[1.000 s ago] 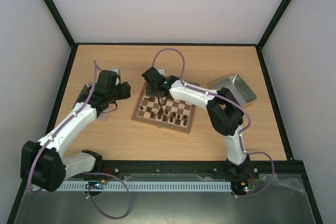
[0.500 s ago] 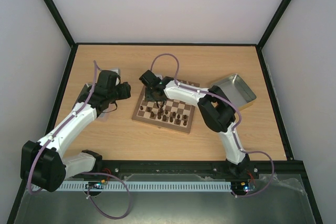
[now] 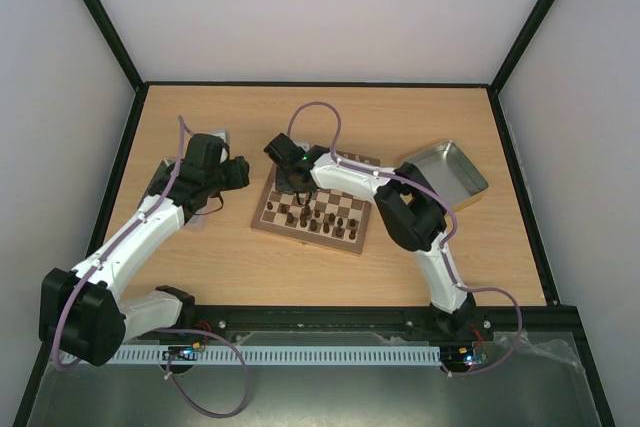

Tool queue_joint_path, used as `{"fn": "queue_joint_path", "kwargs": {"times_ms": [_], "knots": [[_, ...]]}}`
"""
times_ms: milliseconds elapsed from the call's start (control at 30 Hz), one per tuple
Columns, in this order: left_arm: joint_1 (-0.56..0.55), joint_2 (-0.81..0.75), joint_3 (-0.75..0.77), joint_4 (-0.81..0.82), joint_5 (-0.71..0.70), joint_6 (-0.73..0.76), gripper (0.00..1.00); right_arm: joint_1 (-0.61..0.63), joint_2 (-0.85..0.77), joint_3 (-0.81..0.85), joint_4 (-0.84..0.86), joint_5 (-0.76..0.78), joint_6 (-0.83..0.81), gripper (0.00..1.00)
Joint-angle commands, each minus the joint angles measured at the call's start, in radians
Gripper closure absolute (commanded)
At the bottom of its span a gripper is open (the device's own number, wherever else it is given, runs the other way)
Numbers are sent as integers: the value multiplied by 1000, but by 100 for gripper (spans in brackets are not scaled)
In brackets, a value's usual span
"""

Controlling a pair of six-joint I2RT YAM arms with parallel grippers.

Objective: Set up the chess pieces on the board
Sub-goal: Pick up the chess piece from the chessboard.

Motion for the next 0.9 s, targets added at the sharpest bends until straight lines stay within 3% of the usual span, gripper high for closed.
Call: {"fn": "queue_joint_path", "kwargs": {"times_ms": [0, 300, 567, 700, 867], "knots": [[-3, -3, -8, 22, 1, -13, 37, -2, -26, -33, 55, 42, 32, 88], [-2, 1, -23, 101, 137, -101, 36, -7, -268, -282, 375, 61, 56, 88], [0, -44, -121, 331, 320, -226, 29, -14, -435, -423, 536, 33, 51, 88], [2, -97, -178, 437, 370, -317, 29, -16, -495, -450, 560, -11, 50, 88], [2, -197, -285, 648, 438, -540, 28, -16, -587, -483, 601, -68, 84, 87]]}}
